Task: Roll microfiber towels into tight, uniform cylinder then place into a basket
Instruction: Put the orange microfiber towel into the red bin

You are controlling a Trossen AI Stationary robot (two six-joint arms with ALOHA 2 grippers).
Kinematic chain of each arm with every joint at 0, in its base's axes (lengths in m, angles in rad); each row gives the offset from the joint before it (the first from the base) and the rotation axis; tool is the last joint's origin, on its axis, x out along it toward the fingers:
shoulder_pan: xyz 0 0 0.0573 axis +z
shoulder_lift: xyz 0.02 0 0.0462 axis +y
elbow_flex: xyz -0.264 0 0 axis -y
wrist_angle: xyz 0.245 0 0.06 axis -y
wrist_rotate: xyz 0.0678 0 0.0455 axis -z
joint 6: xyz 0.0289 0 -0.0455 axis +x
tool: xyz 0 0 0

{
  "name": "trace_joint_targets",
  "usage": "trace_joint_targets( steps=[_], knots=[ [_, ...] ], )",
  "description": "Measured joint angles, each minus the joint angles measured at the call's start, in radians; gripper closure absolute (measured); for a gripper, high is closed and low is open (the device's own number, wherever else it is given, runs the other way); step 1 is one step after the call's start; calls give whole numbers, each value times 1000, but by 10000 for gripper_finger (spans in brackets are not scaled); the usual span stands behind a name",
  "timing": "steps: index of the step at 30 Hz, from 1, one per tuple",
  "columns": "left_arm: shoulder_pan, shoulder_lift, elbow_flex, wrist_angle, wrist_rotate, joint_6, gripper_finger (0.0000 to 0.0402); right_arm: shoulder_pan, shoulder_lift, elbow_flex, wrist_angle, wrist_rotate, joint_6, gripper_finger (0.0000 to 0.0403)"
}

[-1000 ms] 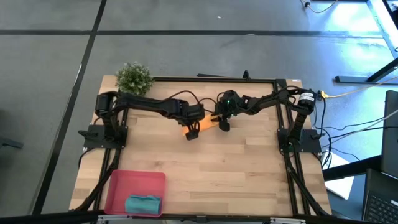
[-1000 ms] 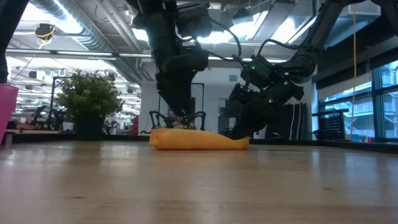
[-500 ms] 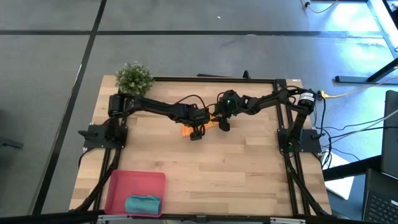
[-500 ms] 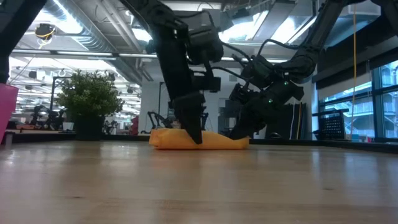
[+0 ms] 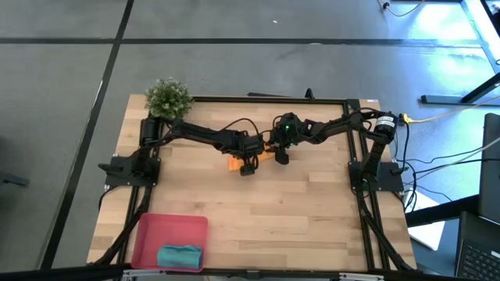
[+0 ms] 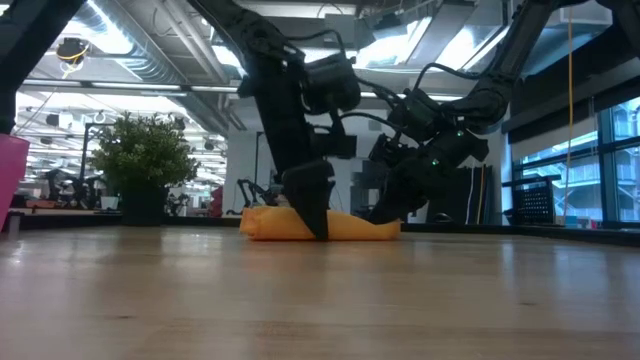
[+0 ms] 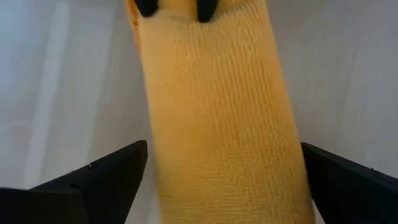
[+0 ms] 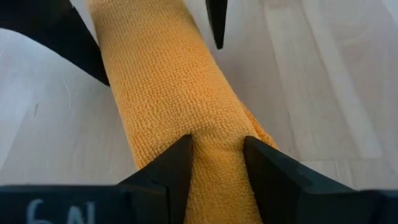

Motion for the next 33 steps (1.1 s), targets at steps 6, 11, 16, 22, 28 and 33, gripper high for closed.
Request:
trace_joint_targets(
  steps=[6,11,16,22,28,33],
  knots=[
    [10,27,3,8,24,1,3,0,0,0,3,1,0,253],
    [11,29,2,8,25,-1,3,0,0,0,5,1,0,253],
    [11,30,2,10,24,4,2,0,0,0,5,1,0,253],
    [11,31,1,9,19,3,12,0,0,0,5,1,0,253],
    [10,31,1,3,23,-7,59,0,0,0,5,1,0,253],
    [7,32,0,2,35,-25,129,0,0,0,6,0,0,253]
  ],
)
